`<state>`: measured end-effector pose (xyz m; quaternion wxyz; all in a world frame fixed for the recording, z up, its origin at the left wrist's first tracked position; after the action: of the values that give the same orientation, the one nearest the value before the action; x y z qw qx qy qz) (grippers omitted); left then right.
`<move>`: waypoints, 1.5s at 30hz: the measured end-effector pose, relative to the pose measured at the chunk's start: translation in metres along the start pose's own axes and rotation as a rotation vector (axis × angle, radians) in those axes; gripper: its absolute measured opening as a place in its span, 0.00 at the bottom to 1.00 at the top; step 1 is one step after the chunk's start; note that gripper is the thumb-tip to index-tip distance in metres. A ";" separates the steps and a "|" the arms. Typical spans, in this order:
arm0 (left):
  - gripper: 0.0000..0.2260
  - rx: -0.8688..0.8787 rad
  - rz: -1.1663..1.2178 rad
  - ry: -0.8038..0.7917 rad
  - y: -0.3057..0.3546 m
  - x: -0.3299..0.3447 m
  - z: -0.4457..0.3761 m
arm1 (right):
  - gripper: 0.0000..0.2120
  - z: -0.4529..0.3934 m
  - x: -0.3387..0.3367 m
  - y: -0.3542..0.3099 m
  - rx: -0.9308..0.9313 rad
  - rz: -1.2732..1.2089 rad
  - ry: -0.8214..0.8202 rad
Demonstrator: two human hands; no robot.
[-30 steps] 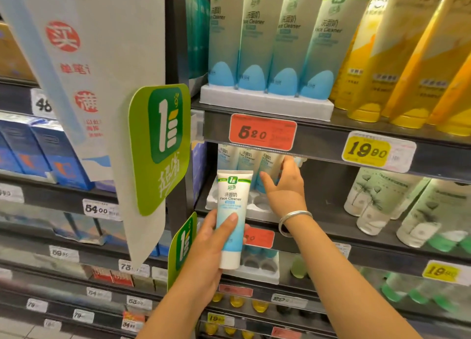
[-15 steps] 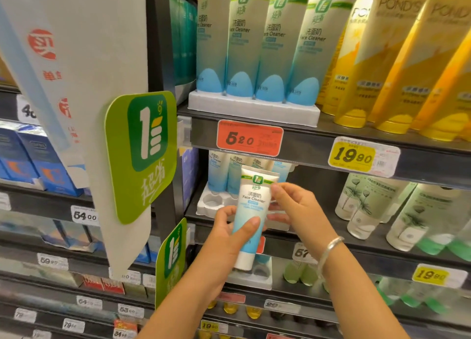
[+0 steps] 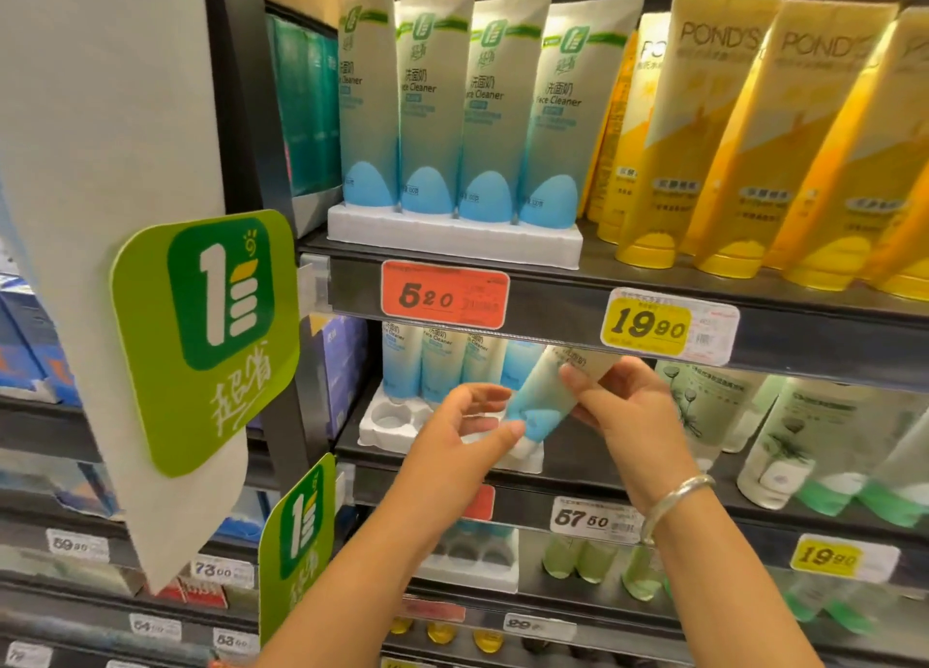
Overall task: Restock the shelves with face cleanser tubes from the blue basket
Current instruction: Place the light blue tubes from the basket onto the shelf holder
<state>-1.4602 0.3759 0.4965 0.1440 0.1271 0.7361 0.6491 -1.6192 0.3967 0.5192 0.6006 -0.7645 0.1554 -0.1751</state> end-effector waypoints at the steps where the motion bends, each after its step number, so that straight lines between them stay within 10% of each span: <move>1: 0.09 -0.004 -0.008 0.021 0.000 -0.005 0.000 | 0.04 -0.004 -0.002 0.000 -0.011 0.026 0.061; 7: 0.05 -0.159 0.091 0.153 -0.011 -0.033 0.003 | 0.16 -0.023 0.001 0.000 -0.147 0.436 0.279; 25: 0.05 -0.319 0.102 0.158 -0.043 -0.047 0.025 | 0.16 -0.049 0.045 0.003 -0.189 0.962 0.052; 45: 0.05 -0.474 0.065 -0.143 -0.096 -0.031 0.054 | 0.06 0.085 -0.002 0.062 0.254 0.399 0.125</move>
<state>-1.4107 0.4019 0.3963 0.2006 0.1587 0.5467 0.7973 -1.5843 0.4568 0.4401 0.7037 -0.6248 0.3170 -0.1183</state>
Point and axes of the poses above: each hand's wrist, its own z-axis away from the middle knuckle, its own x-axis out of the palm, y = z × x, the point moved 2 cm from there along -z, towards the middle knuckle
